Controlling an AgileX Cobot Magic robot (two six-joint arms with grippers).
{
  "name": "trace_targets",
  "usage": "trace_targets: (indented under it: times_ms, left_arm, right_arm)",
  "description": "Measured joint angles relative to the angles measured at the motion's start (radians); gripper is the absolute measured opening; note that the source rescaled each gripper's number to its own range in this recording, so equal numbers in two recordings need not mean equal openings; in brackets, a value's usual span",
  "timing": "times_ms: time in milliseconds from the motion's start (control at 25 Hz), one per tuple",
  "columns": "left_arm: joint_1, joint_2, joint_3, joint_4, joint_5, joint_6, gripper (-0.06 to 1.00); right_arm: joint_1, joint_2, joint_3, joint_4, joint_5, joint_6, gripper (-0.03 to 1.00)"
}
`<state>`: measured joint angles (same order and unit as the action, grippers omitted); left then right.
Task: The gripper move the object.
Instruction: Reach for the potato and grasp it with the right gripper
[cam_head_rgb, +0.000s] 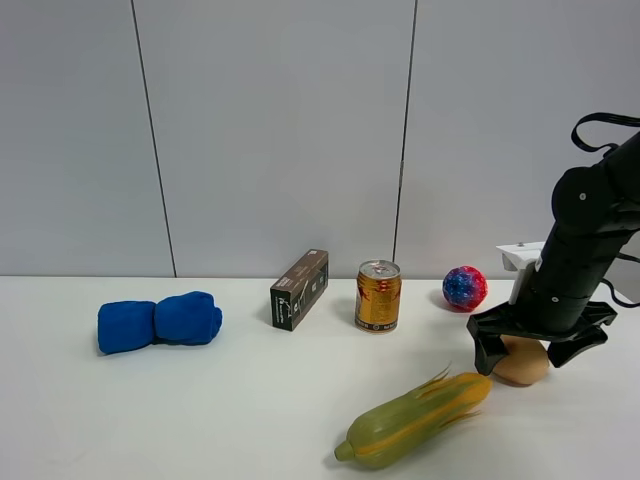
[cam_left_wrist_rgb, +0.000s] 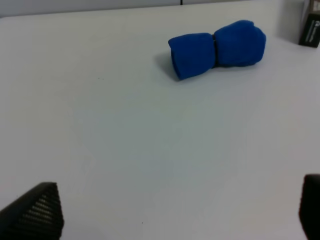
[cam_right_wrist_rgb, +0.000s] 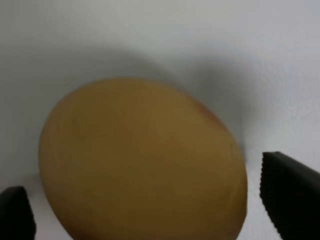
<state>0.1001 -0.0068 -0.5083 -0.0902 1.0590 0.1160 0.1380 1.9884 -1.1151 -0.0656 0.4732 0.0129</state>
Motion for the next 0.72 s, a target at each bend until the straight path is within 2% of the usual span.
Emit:
trace_targets:
  times_ms: [40, 200, 280, 720]
  left_arm:
    - [0.0, 0.0, 0.0, 0.0, 0.0, 0.0, 1.0]
    - [0.0, 0.0, 0.0, 0.0, 0.0, 0.0, 1.0]
    - [0.0, 0.0, 0.0, 0.0, 0.0, 0.0, 1.0]
    - [0.0, 0.0, 0.0, 0.0, 0.0, 0.0, 1.0]
  right_arm:
    - [0.0, 0.0, 0.0, 0.0, 0.0, 0.0, 0.87]
    - [0.0, 0.0, 0.0, 0.0, -0.002, 0.001, 0.62]
    - [0.0, 0.0, 0.0, 0.0, -0.002, 0.001, 0.54]
    - [0.0, 0.0, 0.0, 0.0, 0.003, 0.001, 0.27]
